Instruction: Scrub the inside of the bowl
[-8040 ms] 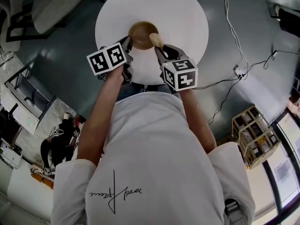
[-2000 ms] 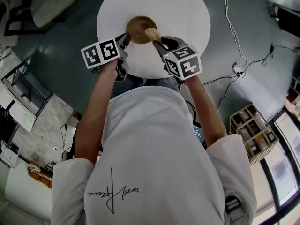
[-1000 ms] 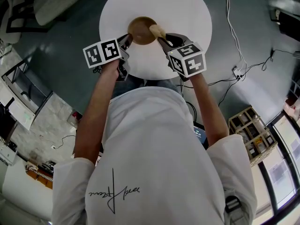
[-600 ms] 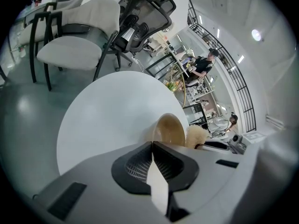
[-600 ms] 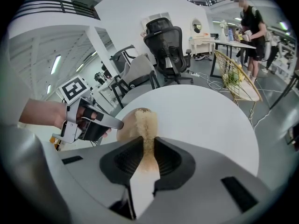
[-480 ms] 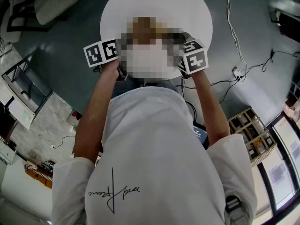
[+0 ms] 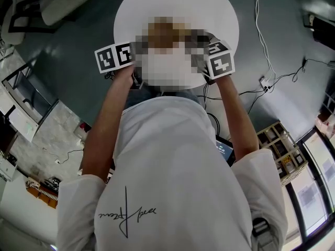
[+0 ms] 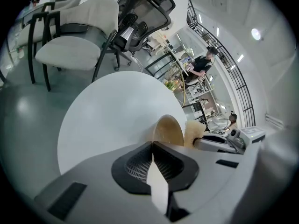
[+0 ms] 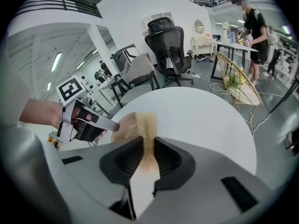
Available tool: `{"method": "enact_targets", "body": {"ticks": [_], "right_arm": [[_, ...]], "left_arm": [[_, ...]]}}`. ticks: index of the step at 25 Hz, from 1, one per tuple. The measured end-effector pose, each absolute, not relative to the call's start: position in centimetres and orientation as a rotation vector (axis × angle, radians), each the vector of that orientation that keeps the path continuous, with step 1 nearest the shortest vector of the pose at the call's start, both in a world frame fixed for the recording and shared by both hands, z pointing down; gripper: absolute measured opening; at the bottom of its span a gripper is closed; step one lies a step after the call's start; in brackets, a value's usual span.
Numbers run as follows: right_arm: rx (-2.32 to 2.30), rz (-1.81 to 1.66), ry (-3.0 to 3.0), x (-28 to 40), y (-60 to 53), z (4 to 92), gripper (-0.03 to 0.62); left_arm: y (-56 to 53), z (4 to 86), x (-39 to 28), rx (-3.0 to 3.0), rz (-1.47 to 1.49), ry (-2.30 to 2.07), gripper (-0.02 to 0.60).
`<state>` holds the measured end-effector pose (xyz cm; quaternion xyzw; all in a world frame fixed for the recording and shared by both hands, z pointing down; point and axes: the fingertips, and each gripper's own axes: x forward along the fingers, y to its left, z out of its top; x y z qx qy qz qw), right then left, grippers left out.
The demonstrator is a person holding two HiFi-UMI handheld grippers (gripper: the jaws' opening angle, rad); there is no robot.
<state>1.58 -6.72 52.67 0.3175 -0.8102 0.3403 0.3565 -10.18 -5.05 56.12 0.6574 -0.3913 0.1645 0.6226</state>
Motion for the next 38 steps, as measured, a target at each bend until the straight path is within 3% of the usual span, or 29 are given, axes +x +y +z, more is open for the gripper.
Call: {"method": "enact_targets", "body": {"ticks": [38], "right_arm": [[0.796,0.855,-2.092,1.0,-9.0,53.4,0.084]], "left_arm": [[-5.0,56.2,-10.1,1.509,0.398,-0.882,0.015]]}}
